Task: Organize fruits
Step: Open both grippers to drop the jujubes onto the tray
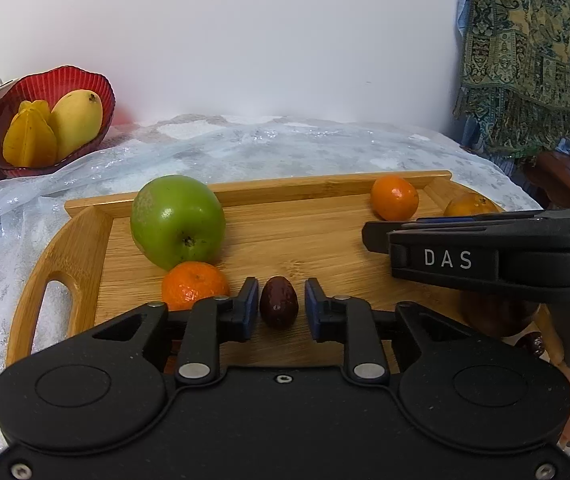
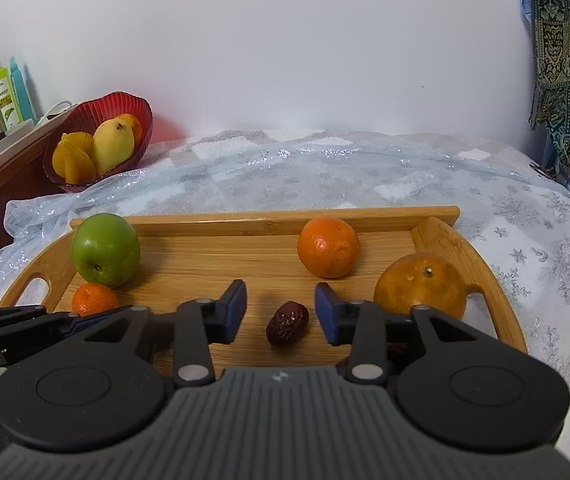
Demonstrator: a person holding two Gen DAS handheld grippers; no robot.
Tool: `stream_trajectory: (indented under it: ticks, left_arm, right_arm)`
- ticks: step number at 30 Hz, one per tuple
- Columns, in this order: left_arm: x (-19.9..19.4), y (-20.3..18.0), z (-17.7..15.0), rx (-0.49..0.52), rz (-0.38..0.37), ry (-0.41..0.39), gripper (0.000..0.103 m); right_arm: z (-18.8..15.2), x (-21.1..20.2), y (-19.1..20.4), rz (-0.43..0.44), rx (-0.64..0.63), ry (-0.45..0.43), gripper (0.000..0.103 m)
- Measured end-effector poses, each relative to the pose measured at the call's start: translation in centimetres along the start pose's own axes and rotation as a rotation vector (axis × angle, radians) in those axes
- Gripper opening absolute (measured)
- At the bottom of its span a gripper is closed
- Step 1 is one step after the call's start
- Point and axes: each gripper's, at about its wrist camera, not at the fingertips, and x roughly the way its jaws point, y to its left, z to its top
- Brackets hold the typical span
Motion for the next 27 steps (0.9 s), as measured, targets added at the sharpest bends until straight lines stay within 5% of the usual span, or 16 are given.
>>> stream_trajectory:
  ticks: [27]
  left_arm:
    - [-3.5, -0.4, 0.3, 0.004, -0.032, -0.065, 0.05]
  right_arm:
    - [0.3, -4.1, -0.2, -0.011, -0.009, -0.117, 0.089]
